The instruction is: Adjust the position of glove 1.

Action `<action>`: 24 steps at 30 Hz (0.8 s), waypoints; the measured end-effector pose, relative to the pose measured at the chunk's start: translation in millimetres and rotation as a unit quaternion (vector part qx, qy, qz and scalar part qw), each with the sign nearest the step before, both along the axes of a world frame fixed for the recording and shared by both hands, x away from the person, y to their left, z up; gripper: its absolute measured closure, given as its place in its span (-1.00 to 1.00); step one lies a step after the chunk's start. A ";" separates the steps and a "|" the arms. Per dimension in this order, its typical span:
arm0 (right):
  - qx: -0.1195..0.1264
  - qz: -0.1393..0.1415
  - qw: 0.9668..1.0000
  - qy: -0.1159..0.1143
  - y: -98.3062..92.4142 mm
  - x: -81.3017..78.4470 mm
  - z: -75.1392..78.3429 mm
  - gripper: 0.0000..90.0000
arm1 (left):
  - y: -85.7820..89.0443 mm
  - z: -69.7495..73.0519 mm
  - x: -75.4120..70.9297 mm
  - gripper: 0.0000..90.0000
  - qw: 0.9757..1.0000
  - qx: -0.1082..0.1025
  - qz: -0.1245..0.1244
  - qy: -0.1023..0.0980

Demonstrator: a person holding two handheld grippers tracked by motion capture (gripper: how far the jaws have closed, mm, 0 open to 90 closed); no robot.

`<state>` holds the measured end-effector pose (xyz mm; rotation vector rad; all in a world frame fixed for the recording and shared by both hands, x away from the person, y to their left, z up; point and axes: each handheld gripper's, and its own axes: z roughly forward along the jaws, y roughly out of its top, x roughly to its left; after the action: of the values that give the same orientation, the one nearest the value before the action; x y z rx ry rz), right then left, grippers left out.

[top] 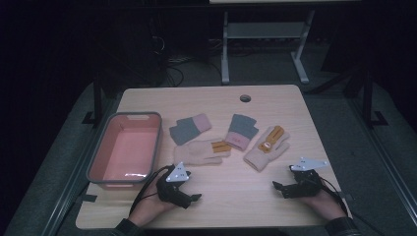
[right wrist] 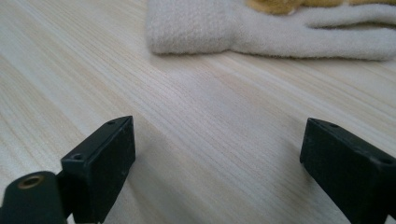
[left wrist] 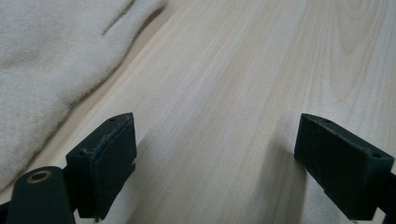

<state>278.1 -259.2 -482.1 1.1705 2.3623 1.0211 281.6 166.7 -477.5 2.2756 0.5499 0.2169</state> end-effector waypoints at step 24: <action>0.000 0.002 1.000 -0.001 0.2 0.2 -0.1 -0.78 | -1.7 28.9 16.2 0.46 0.998 -0.015 0.063 0.028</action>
<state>278.3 -259.0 -482.2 1.1652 2.3642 1.0237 297.9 165.0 -448.6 2.2261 0.7219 0.2053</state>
